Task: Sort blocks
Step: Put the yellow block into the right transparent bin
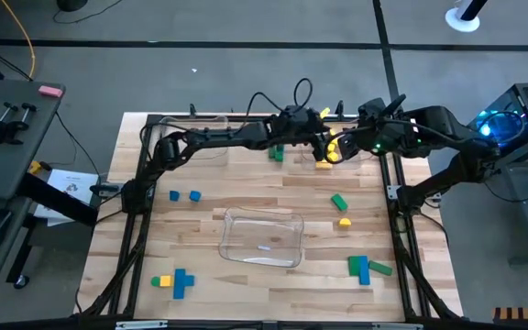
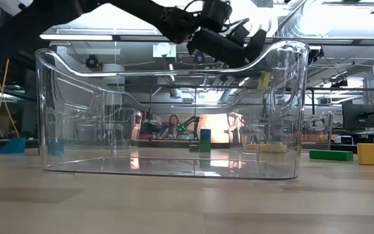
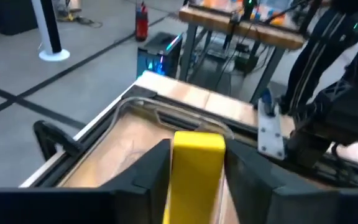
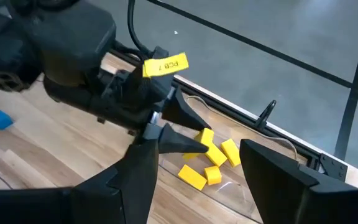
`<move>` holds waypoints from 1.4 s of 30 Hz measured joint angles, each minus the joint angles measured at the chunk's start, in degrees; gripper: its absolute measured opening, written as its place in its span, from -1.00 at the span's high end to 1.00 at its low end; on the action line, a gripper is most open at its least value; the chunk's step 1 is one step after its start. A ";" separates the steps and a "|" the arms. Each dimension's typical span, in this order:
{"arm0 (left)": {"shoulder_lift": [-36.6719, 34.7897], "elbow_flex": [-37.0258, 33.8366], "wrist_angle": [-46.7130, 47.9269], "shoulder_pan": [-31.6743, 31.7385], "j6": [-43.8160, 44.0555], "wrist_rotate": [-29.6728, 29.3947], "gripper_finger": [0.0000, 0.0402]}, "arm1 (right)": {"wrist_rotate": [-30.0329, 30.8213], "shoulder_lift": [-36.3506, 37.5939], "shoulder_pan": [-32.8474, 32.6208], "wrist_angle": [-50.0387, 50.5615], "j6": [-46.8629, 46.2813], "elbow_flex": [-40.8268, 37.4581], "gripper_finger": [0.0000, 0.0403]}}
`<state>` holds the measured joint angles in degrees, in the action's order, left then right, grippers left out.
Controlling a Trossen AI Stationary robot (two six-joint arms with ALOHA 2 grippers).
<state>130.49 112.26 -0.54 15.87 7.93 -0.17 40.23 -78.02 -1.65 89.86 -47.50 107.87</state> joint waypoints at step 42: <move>-71.89 -69.35 -10.14 -19.38 22.26 -17.30 -0.07 | -42.61 9.56 -14.97 -45.63 18.00 -72.41 -0.11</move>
<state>58.60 42.92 -10.68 -3.51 30.19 -17.47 -2.39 -68.46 -16.62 44.22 -29.50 35.46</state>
